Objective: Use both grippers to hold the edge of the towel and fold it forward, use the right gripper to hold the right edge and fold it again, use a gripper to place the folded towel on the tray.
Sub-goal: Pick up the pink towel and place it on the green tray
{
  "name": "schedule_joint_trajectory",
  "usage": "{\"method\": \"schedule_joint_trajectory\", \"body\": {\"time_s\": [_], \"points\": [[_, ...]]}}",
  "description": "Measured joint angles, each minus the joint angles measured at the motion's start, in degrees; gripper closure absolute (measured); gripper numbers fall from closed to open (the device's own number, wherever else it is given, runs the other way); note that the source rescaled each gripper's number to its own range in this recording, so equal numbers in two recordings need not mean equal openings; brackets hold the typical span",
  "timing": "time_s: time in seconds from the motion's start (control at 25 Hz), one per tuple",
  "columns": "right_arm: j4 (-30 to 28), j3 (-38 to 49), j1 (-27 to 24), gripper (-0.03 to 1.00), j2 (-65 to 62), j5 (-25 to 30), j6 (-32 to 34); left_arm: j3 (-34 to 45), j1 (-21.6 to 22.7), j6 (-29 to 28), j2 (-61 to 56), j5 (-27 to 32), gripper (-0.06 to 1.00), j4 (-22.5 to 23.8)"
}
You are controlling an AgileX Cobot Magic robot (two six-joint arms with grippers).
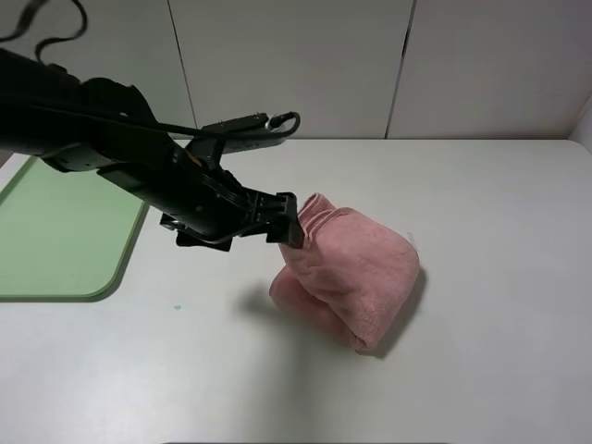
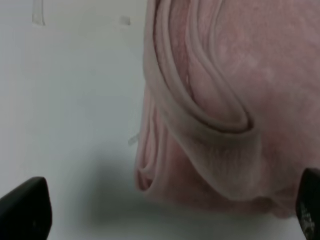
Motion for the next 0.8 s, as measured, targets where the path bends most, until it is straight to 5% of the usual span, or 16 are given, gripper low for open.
{"method": "schedule_joint_trajectory", "body": {"time_s": [0.8], "points": [[0.0,0.0,0.0,-0.03,0.0,0.0,0.0,-7.9,-4.3,0.1,14.5,-1.0,-0.03,-0.1]]}}
